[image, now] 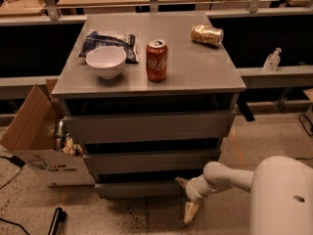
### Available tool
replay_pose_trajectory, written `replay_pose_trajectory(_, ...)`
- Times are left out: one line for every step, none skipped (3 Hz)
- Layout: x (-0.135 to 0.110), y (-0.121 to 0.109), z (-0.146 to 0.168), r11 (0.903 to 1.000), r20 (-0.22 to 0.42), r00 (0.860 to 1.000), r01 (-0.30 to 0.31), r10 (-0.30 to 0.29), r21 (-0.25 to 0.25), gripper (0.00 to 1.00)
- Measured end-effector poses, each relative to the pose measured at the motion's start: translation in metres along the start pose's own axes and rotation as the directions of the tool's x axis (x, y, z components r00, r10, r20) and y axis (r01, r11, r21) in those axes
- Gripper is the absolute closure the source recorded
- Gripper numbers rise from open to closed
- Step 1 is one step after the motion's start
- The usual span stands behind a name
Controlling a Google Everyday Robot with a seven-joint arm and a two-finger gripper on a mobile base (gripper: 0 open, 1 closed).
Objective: Open bottom drawer
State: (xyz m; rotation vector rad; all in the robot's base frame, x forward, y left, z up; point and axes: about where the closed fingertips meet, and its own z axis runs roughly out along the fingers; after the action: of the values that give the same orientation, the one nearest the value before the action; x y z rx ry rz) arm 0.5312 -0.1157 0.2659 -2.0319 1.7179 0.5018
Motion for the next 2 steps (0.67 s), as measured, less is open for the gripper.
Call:
replay_pose_trajectory(0.025,-0.012,0.014,0.9997,-0.005,1.0,-0.024,0.024,-0.001,0.0)
replay_pose_trajectory(0.049,-0.028,0.024,0.9987,-0.024,0.998,-0.051,0.051,0.002,0.0)
